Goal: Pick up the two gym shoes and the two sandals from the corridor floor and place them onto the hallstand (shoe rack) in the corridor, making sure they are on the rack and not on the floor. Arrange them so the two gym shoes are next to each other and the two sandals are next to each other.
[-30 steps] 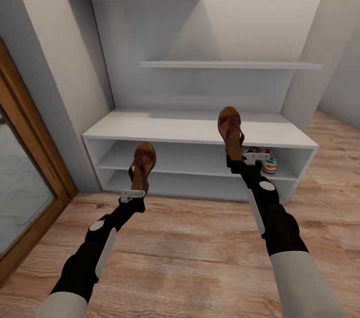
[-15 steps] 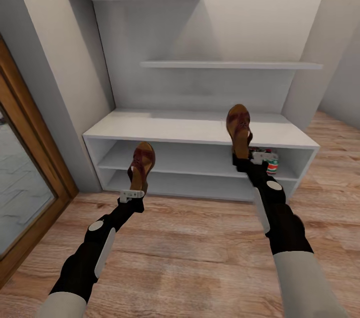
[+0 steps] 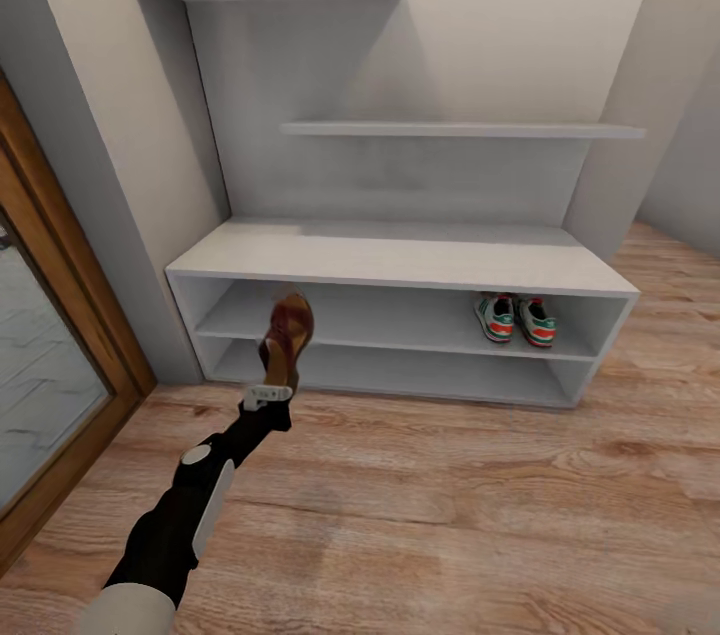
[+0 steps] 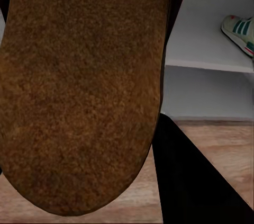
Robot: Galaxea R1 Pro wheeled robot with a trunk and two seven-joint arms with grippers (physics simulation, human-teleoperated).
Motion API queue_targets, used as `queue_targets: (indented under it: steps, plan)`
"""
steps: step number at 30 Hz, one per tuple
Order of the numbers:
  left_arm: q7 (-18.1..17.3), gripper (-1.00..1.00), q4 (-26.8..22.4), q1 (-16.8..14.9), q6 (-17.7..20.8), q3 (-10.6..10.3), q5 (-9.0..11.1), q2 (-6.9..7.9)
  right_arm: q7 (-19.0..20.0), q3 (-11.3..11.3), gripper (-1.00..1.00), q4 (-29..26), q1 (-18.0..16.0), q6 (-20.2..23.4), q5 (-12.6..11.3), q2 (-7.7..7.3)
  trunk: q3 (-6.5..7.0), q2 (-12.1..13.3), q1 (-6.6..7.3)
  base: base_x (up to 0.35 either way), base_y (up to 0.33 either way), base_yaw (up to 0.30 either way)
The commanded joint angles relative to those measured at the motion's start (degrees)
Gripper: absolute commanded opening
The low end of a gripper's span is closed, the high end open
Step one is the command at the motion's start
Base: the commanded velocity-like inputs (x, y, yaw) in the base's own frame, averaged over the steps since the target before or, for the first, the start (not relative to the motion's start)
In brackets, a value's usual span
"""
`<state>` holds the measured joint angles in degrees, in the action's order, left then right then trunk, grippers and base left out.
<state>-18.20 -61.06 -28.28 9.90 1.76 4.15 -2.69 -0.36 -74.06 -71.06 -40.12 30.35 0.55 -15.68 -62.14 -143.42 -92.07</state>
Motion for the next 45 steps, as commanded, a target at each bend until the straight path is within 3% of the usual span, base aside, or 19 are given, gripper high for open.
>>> queue_targets:
  steps: [1,2,4,6,8,10,12,13,15,20,28,35,45]
  plan:
    - [-0.5,-1.0,0.6,-0.1,0.9,0.1,0.5,-0.27,0.6,-1.3,-1.0,0.0,0.0,2.1,-0.8,-3.56,-0.05,0.0,0.01,0.0,0.0,0.0]
    - [-0.4,-1.0,0.8,-0.1,1.4,0.1,0.5,-0.45,0.9,-1.8,-1.0,0.0,0.0,2.9,-0.7,-5.17,-0.05,0.0,0.01,0.0,0.0,0.0]
    - [-0.4,-1.0,1.2,-0.2,5.3,-0.1,0.4,-1.21,1.6,-2.8,-1.0,0.2,0.0,5.2,-0.2,-11.01,-0.05,0.0,0.01,0.0,0.0,0.0]
    - [-0.3,-1.0,1.4,-0.3,8.1,-0.1,0.2,-1.45,1.7,-3.1,-1.0,0.3,0.0,5.7,0.3,-13.47,-0.05,0.0,0.01,0.0,0.0,0.0]
    - [-0.2,-1.0,1.7,-0.5,13.8,-0.1,-0.6,-1.81,1.9,-3.4,-1.0,0.4,0.0,6.3,2.2,-17.28,-0.05,0.0,0.01,0.0,0.0,0.0]
    - [-0.2,-1.0,1.7,-0.6,17.6,-0.2,-1.3,-2.02,2.0,-3.4,-1.0,0.4,0.0,6.5,5.0,-18.91,-0.05,0.0,0.01,0.0,0.0,0.0]
    - [0.2,-1.0,2.2,-1.8,22.7,-0.6,-2.1,-3.25,2.1,-3.5,-1.0,0.5,0.0,6.7,11.0,-20.06,-0.05,0.0,0.01,0.0,0.0,0.0]
    - [1.1,-1.0,3.9,-3.6,25.9,-1.2,-2.3,-4.46,2.1,-3.5,-1.0,0.5,0.0,6.8,14.1,-20.28,-0.05,0.0,0.01,0.0,0.0,0.0]
    - [5.0,-1.0,9.4,-7.3,30.0,-2.7,-2.5,-5.61,2.1,-3.4,-1.0,0.6,0.0,6.8,16.8,-20.33,-0.05,0.0,0.01,0.0,0.0,0.0]
    - [10.4,-1.0,19.5,-13.3,32.1,-4.1,-2.5,-6.22,2.2,-3.4,-1.0,0.6,0.0,6.5,18.1,-20.16,-0.05,0.0,0.01,0.0,0.0,0.0]
    - [10.6,-1.0,20.0,-13.6,31.2,-5.3,-2.6,-6.24,2.1,-3.4,-1.0,0.5,0.0,6.3,18.4,-20.16,-0.05,0.0,0.01,0.0,0.0,0.0]
    - [10.6,-1.0,20.5,-13.6,23.2,-6.4,-2.4,-6.33,2.0,-3.4,-1.0,0.5,0.0,6.4,18.4,-20.17,-0.05,0.0,0.01,0.053,0.0,0.0]
    - [10.6,-1.0,20.7,-13.6,20.4,-6.5,-2.2,-6.29,2.0,-3.4,-1.0,0.5,0.0,6.6,18.5,-20.16,-0.05,0.0,0.01,0.21,0.0,0.0]
